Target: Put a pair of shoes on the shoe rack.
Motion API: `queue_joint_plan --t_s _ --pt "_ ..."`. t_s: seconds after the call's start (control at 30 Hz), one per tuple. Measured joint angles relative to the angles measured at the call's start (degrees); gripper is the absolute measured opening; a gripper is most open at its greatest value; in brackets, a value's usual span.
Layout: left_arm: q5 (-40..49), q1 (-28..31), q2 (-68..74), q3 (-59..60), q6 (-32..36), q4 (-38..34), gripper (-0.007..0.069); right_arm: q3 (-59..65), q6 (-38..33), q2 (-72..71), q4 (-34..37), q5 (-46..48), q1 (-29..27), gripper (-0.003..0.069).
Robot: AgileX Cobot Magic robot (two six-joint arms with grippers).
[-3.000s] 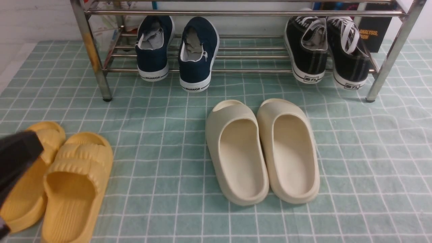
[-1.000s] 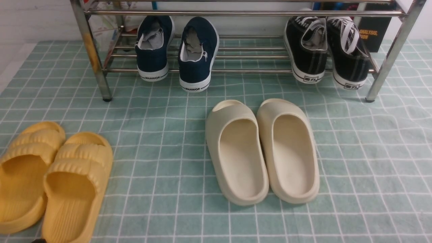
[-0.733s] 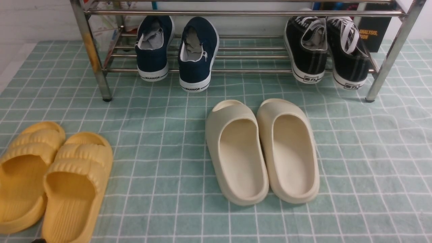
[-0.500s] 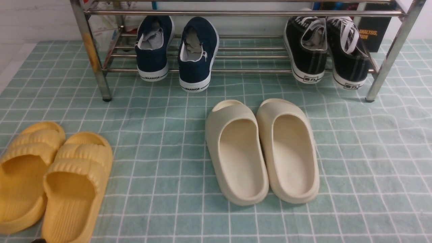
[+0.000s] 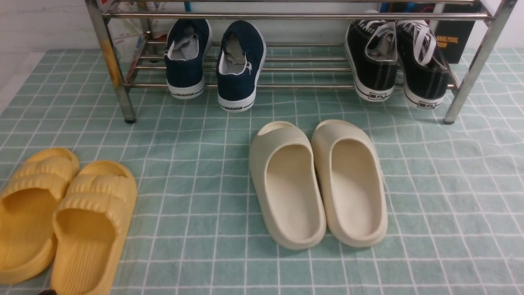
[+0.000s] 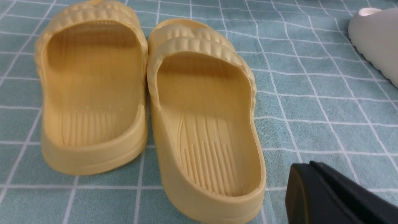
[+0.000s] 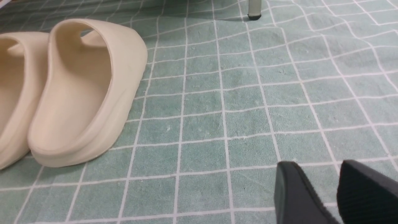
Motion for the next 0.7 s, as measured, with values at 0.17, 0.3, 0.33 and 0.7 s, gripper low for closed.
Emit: queue_joint_plan --t_s 0.17,0.3,0.33,0.7 --pt "0.0 0.0 0.0 0.0 0.0 0.0 0.0018 0.0 0.0 -0.04 -2.4 -0.2 0.0 0.0242" --pt "0.0 0.0 0.0 0.0 0.0 0.0 0.0018 0.0 0.0 -0.04 -3.1 -0.27 0.0 0.0186" --pt "-0.06 0.0 0.0 0.0 0.0 0.0 0.0018 0.0 0.0 -0.04 -3.17 -0.27 0.0 0.0167" --pt "-0.02 0.0 0.0 0.0 0.0 0.0 0.0028 0.0 0.0 -0.04 -2.74 -0.29 0.0 -0.0003"
